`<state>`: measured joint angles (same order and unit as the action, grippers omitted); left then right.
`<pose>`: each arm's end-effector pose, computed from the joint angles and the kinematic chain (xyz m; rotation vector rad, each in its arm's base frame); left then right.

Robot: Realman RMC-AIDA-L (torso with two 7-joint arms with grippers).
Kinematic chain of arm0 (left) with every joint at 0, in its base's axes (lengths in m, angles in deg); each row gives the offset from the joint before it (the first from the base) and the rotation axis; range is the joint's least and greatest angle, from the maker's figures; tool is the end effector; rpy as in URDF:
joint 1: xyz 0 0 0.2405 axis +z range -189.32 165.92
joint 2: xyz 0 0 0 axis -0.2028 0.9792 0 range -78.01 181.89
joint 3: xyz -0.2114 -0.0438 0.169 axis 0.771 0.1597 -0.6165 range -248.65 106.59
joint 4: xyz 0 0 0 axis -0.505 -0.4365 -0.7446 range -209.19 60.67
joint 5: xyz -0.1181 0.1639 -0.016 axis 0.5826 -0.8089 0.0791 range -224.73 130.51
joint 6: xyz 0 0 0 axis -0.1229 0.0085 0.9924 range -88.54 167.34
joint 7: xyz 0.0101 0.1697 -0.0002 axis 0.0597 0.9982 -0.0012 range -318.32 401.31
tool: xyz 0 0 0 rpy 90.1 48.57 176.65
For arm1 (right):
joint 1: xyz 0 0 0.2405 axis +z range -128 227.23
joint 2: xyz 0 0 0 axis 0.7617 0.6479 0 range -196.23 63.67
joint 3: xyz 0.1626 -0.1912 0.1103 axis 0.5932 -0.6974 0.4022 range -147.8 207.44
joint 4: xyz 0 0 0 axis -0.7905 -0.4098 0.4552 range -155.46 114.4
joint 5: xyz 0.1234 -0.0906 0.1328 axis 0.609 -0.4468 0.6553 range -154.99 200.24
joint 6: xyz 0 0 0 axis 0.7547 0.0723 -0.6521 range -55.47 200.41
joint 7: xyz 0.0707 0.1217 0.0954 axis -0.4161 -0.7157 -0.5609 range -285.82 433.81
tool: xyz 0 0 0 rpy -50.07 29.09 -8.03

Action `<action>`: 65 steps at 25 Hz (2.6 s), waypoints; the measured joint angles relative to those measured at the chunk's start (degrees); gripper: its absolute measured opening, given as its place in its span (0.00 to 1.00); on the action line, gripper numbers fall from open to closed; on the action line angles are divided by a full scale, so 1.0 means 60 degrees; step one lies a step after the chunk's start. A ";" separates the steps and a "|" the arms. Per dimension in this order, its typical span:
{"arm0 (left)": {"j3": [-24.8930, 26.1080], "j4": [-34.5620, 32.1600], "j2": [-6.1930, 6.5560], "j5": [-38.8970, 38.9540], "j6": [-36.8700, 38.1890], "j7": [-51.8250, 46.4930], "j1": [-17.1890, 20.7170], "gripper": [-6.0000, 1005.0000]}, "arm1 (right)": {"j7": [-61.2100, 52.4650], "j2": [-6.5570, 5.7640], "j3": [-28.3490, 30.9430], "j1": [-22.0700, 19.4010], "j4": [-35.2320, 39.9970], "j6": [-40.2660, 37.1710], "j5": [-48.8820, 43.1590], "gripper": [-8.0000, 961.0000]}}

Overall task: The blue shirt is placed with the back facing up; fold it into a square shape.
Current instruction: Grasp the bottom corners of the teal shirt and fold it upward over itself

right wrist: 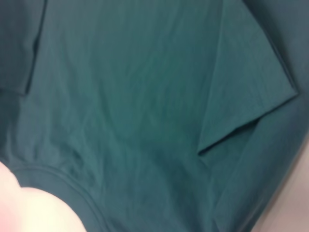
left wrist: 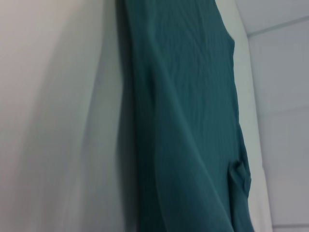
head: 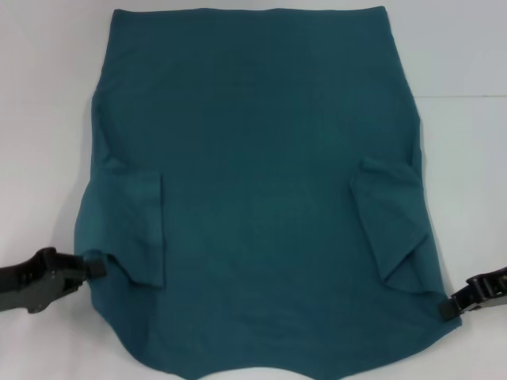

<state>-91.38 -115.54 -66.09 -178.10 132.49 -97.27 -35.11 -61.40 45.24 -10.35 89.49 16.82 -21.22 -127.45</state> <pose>-0.3441 0.2965 0.0059 -1.8928 -2.1746 -0.7809 0.3115 0.3440 0.0001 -2.4449 1.8089 -0.1741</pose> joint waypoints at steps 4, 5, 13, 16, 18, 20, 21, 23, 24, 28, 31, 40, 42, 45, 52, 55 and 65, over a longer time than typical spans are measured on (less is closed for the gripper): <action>-0.0005 -0.0346 0.0015 -0.0411 0.0425 0.0025 0.0116 0.03 | 0.0202 -0.0100 0.0511 -0.0275 0.0191 -0.0554 0.0017 0.04; -0.0007 -0.0430 0.0013 -0.0531 0.0553 0.0026 0.0150 0.03 | 0.0225 -0.0118 0.0571 -0.0370 0.0246 -0.0676 0.0022 0.04; -0.0018 -0.1196 -0.0075 -0.0897 0.1644 -0.0035 0.0675 0.03 | 0.0403 -0.0162 0.0602 -0.1065 0.0515 -0.1684 0.0003 0.04; -0.0028 -0.1295 -0.0079 -0.0965 0.2019 -0.0018 0.0808 0.03 | 0.0475 -0.0162 0.0642 -0.1253 0.0600 -0.1846 0.0014 0.04; -0.0058 -0.1279 -0.0064 -0.1028 0.2122 -0.0017 0.0760 0.03 | 0.0554 -0.0164 0.0791 -0.1267 0.0610 -0.1806 0.0095 0.04; -0.0059 -0.1166 -0.0028 -0.1037 0.2113 -0.0039 0.0560 0.03 | 0.0597 -0.0194 0.1069 -0.1196 0.0612 -0.1651 0.0249 0.04; -0.0036 -0.1063 0.0004 -0.1006 0.2076 -0.0058 0.0358 0.03 | 0.0602 -0.0213 0.1274 -0.1131 0.0584 -0.1546 0.0420 0.04; 0.0072 -0.0764 0.0075 -0.0955 0.1908 -0.0100 -0.0146 0.03 | 0.0570 -0.0249 0.1621 -0.1001 0.0509 -0.1191 0.0910 0.04; 0.0136 -0.0617 0.0103 -0.0954 0.1724 -0.0160 -0.0379 0.03 | 0.0528 -0.0251 0.1765 -0.0944 0.0473 -0.0966 0.1190 0.04; 0.0325 -0.0073 0.0177 -0.0808 0.0500 -0.0650 -0.1369 0.03 | 0.0347 -0.0134 0.1942 -0.0760 0.0448 0.0167 0.2070 0.04; 0.0290 0.0248 0.0300 -0.0676 -0.0561 -0.1007 -0.2042 0.03 | 0.0256 -0.0079 0.1966 -0.0646 0.0447 0.0968 0.2652 0.04; -0.0263 0.1020 0.0366 -0.0607 -0.4046 -0.1093 -0.3475 0.03 | 0.0022 -0.0053 0.1786 0.0095 0.0208 0.3857 0.3233 0.04; -0.0803 0.1333 0.0325 -0.0607 -0.5114 -0.1087 -0.3728 0.03 | 0.0029 0.0004 0.1535 0.0303 -0.0005 0.4598 0.3221 0.04; -0.1470 0.1603 0.0162 -0.0607 -0.6411 -0.1086 -0.3920 0.03 | 0.0010 0.0062 0.0981 0.0590 -0.0354 0.5696 0.3197 0.04; -0.2119 0.1549 -0.0195 -0.0607 -0.7781 -0.1081 -0.3908 0.03 | 0.0003 0.0208 0.0100 0.1008 -0.0903 0.7522 0.3199 0.04; -0.2121 0.1546 -0.0146 -0.0607 -0.7946 -0.1077 -0.4023 0.03 | 0.0001 0.0271 0.0014 0.1168 -0.0913 0.8016 0.3202 0.04; -0.2448 0.1600 -0.0047 -0.0668 -0.8499 -0.1150 -0.4341 0.03 | 0.0013 0.0287 -0.0731 0.1801 -0.1309 0.9117 0.3202 0.04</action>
<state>-106.07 -105.94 -66.37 -182.11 81.50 -104.17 -61.15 -61.32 46.96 -14.73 100.29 8.96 33.48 -108.24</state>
